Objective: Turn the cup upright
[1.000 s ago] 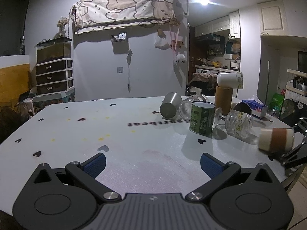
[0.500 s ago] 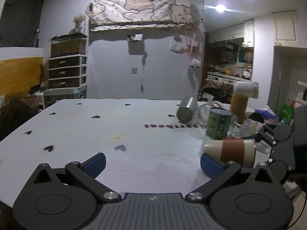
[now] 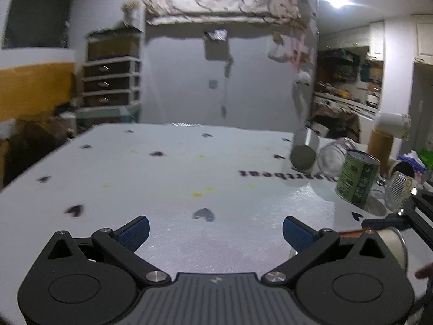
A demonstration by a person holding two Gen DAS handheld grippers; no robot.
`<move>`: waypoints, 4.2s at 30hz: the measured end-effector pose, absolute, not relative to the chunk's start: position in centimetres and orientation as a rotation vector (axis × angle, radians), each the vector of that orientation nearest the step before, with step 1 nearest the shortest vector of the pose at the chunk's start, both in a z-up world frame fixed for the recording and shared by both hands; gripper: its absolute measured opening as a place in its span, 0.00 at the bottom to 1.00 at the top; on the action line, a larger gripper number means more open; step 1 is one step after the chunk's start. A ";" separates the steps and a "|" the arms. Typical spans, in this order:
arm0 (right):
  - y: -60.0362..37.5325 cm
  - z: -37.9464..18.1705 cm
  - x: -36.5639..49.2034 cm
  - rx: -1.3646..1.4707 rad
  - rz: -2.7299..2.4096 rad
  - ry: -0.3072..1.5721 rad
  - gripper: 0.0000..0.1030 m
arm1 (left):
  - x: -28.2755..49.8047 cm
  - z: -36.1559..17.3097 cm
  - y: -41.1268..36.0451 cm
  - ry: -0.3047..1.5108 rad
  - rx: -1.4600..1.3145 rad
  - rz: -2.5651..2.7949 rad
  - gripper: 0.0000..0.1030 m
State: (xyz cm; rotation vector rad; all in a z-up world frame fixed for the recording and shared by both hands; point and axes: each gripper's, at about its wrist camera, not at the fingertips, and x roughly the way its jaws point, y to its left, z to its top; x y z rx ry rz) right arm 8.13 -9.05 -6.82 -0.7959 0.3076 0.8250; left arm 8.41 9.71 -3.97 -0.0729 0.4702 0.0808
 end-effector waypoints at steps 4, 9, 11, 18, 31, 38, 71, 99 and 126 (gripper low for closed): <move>-9.3 -6.9 7.4 -0.804 0.817 0.291 0.86 | 11.1 -4.7 9.9 0.537 -0.116 0.028 1.00; -9.7 -7.1 6.4 -0.785 0.759 0.266 0.93 | 12.1 -5.3 9.0 0.589 -0.114 -0.042 1.00; -10.1 -7.0 6.1 -0.776 0.715 0.256 0.94 | 11.9 -5.5 8.6 0.588 -0.095 -0.052 1.00; -13.4 -6.6 5.5 -0.635 0.599 0.255 0.94 | 11.0 -5.6 8.6 0.602 -0.102 -0.085 1.00; -14.6 -6.5 11.1 -0.298 0.347 0.428 0.93 | 7.8 -6.1 7.7 0.641 -0.095 -0.100 1.00; -15.7 -6.5 11.9 -0.112 0.327 0.479 0.90 | 7.6 -6.1 8.8 0.656 -0.148 -0.099 1.00; -16.5 -8.2 9.4 0.453 0.622 0.656 0.64 | 13.5 -4.4 4.9 0.865 -0.451 -0.335 0.86; -15.3 -6.9 7.8 0.300 0.567 0.582 0.63 | 13.1 0.2 10.7 0.510 -0.090 0.037 0.76; -15.2 -7.0 7.4 0.257 0.518 0.572 0.66 | 21.7 -0.9 23.8 0.420 -0.121 0.507 0.76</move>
